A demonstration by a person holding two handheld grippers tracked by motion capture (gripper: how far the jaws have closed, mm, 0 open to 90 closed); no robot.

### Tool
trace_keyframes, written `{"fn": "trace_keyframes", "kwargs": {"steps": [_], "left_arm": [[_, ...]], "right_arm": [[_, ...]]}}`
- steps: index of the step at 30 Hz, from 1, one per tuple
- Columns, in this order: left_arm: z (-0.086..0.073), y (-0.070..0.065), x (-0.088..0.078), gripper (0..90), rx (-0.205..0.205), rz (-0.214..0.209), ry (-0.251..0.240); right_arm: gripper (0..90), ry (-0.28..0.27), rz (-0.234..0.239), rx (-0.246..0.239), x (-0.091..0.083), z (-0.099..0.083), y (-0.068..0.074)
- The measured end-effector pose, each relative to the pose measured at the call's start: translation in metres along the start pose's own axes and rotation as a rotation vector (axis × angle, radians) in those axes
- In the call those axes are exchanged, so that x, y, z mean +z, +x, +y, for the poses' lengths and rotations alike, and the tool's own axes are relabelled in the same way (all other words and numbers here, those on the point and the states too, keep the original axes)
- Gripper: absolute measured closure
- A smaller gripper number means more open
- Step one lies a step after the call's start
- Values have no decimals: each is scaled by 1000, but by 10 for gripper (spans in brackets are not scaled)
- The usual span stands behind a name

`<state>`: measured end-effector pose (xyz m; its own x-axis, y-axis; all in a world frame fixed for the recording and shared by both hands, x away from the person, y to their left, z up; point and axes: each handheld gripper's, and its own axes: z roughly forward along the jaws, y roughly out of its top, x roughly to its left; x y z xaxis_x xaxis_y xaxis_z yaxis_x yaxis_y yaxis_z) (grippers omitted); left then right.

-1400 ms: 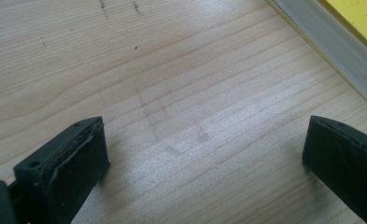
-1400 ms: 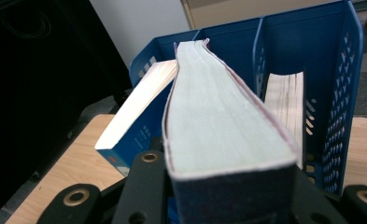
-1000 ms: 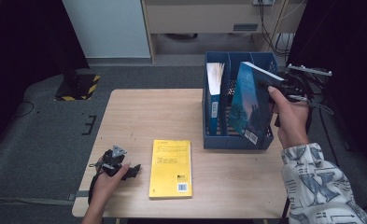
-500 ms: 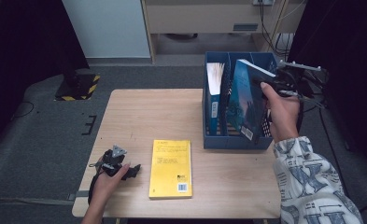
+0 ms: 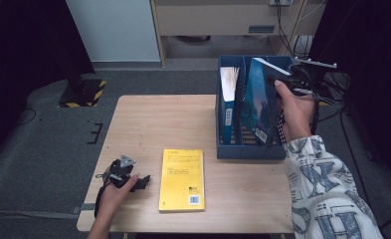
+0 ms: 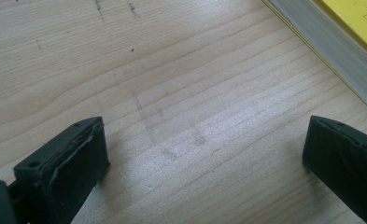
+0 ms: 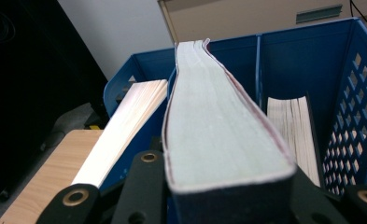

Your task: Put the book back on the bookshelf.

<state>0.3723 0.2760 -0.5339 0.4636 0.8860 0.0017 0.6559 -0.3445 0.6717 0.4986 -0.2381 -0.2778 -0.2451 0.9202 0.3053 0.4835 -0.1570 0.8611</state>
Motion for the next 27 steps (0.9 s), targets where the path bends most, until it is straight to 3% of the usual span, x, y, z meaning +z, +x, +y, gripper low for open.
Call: {"fn": "trace_keyframes", "kwargs": {"steps": [27], "left_arm": [[0, -2, 1, 0, 4, -5, -8]], "right_arm": [[726, -42, -67, -17, 19, 7, 6]]}}
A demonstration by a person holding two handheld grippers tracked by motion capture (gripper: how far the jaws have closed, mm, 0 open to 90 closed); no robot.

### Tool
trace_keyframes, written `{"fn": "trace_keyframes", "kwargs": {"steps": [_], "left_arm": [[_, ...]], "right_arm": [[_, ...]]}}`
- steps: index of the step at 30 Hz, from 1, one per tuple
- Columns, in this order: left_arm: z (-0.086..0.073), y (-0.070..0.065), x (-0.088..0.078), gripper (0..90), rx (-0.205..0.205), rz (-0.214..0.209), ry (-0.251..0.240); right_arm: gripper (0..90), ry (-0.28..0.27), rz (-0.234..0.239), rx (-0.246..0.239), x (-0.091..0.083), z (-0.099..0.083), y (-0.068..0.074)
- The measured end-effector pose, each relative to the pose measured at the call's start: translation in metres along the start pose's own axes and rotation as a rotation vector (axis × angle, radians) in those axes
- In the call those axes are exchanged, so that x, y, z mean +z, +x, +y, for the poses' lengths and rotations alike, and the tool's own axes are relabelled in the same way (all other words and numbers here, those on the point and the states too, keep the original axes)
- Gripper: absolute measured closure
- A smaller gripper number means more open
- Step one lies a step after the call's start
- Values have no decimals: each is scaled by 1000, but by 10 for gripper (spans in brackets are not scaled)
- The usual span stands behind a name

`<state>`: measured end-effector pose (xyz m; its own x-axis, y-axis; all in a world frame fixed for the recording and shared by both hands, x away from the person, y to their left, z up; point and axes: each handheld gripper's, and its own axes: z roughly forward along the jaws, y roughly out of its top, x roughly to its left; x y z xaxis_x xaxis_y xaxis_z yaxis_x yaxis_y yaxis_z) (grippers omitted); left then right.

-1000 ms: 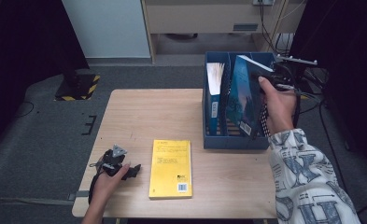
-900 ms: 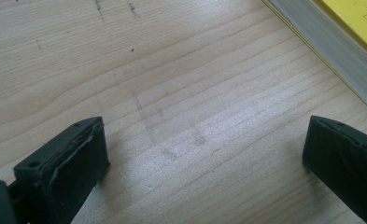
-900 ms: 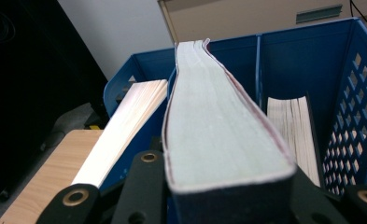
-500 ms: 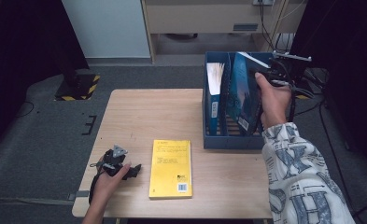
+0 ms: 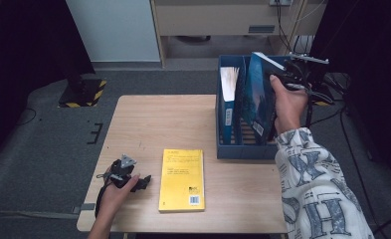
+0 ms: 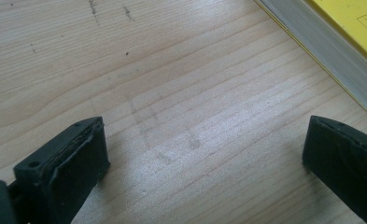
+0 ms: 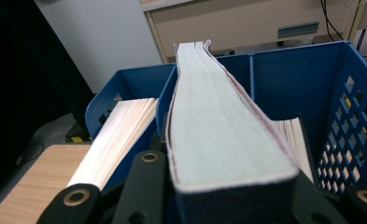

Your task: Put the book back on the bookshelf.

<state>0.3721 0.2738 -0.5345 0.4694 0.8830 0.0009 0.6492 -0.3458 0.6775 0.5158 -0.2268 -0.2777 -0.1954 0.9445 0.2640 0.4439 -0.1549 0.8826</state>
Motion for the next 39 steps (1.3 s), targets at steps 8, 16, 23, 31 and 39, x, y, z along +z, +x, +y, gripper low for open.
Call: {"fn": "trace_keyframes", "kwargs": {"steps": [8, 16, 23, 31, 39], "left_arm": [[0, 0, 0, 0, 1, -1, 2], [1, 0, 0, 0, 2, -2, 2], [1, 0, 0, 0, 3, -3, 4], [1, 0, 0, 0, 5, -4, 4], [1, 0, 0, 0, 7, -5, 6]], "right_arm": [[726, -3, -1, -15, 6, -1, 6], [726, -7, 7, -24, 10, -3, 8], [726, 2, 10, -19, 16, -6, 12], [725, 10, 6, -14, 23, -10, 13], [725, 11, 3, -16, 28, -14, 13]]}}
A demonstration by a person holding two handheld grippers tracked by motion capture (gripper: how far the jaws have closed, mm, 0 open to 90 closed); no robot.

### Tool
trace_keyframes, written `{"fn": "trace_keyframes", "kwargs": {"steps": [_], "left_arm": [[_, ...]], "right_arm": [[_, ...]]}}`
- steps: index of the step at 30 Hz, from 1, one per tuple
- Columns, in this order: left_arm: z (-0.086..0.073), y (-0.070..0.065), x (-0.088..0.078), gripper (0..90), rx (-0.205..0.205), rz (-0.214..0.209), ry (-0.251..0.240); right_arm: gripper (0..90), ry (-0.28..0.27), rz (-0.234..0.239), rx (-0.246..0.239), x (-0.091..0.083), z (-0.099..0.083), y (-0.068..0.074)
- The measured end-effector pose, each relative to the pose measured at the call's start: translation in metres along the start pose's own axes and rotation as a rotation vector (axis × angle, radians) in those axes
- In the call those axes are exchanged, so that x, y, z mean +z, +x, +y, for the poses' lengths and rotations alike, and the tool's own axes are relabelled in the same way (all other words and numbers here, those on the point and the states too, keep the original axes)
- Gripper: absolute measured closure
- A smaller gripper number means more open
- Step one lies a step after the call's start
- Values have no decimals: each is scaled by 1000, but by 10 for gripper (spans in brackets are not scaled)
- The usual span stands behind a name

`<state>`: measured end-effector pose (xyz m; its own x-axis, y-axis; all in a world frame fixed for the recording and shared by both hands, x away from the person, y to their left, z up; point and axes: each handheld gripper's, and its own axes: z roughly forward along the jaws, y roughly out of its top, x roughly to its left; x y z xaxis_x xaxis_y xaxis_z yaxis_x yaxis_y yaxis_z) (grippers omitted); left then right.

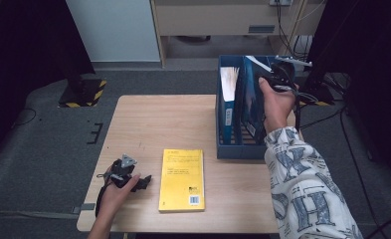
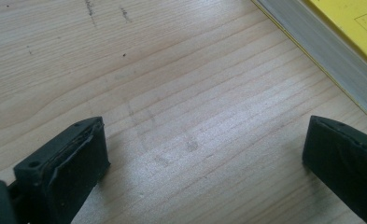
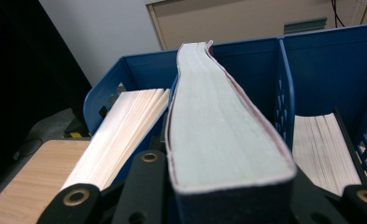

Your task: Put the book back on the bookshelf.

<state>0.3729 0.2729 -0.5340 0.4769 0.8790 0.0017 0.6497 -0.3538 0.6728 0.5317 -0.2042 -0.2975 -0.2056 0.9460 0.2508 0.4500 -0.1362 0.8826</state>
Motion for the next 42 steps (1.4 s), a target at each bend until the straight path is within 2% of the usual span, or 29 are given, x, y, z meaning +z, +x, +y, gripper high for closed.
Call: {"fn": "trace_keyframes", "kwargs": {"steps": [20, 28, 42], "left_arm": [[1, -1, 1, 0, 7, -7, -5], [1, -1, 1, 0, 8, -7, -4], [1, -1, 2, 0, 10, -9, -4]], "right_arm": [[726, 13, -8, 8, 9, -7, -5], [726, 20, -11, -11, 11, -13, -4], [725, 33, -12, 4, 15, -23, -8]]}}
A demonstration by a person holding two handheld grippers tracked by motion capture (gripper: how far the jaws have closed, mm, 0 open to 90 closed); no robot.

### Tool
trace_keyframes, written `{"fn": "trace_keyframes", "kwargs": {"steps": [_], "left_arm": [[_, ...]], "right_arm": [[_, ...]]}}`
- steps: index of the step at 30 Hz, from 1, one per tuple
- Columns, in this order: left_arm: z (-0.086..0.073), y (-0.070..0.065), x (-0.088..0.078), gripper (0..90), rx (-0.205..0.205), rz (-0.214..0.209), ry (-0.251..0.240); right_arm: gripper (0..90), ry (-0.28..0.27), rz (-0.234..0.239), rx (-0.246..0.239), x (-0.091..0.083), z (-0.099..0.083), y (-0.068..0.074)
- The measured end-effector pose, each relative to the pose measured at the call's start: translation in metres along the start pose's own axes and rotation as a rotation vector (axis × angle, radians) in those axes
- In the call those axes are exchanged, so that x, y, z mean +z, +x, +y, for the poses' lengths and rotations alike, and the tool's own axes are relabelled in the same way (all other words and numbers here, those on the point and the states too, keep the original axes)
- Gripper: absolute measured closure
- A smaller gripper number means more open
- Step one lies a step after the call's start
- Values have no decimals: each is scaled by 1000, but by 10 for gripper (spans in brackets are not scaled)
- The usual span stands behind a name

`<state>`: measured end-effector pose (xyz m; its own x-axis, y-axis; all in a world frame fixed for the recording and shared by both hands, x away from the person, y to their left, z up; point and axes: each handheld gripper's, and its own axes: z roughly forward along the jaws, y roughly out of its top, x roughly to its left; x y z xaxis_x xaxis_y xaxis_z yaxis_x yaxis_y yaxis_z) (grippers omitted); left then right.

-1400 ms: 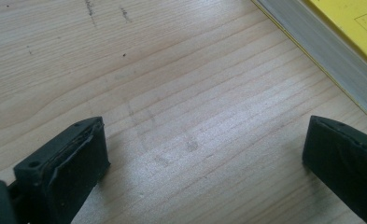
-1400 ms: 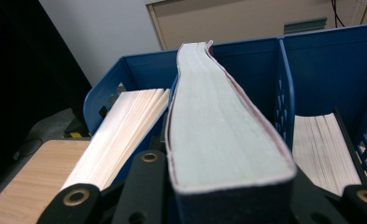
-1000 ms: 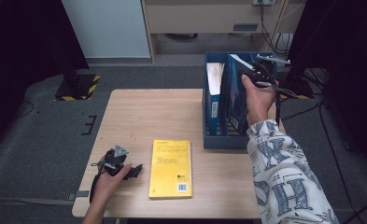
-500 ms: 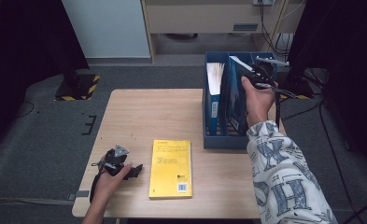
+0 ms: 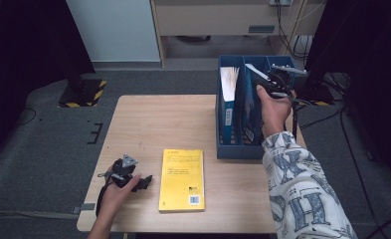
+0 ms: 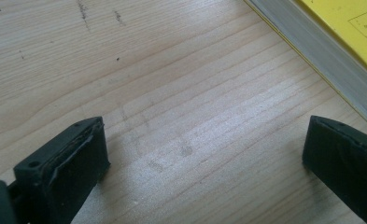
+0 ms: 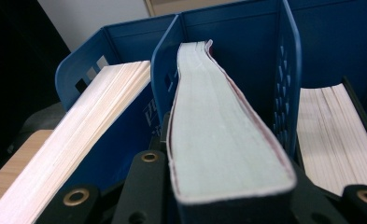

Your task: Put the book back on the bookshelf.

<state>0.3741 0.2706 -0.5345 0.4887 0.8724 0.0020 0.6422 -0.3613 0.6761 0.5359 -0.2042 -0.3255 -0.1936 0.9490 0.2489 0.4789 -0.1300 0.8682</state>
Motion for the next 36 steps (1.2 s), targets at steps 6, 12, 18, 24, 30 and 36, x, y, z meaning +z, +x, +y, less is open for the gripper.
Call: {"fn": "trace_keyframes", "kwargs": {"steps": [6, 12, 18, 24, 30, 36], "left_arm": [[0, 0, 0, 0, 2, -2, 0], [0, 0, 0, 0, 1, -2, 0], [1, 0, 1, 0, 6, -5, 1], [1, -1, 1, 0, 6, -6, 0], [1, -1, 1, 0, 6, -6, 1], [1, -1, 1, 0, 7, -8, -1]], "right_arm": [[725, 5, -3, -3, 2, -2, -1], [726, 14, -5, -13, 4, -4, 1], [726, 24, -18, -16, 5, -5, 0], [726, 26, -13, -13, 7, -6, 0], [726, 30, -15, -10, 9, -7, -1], [725, 34, -17, -8, 11, -8, 0]]}}
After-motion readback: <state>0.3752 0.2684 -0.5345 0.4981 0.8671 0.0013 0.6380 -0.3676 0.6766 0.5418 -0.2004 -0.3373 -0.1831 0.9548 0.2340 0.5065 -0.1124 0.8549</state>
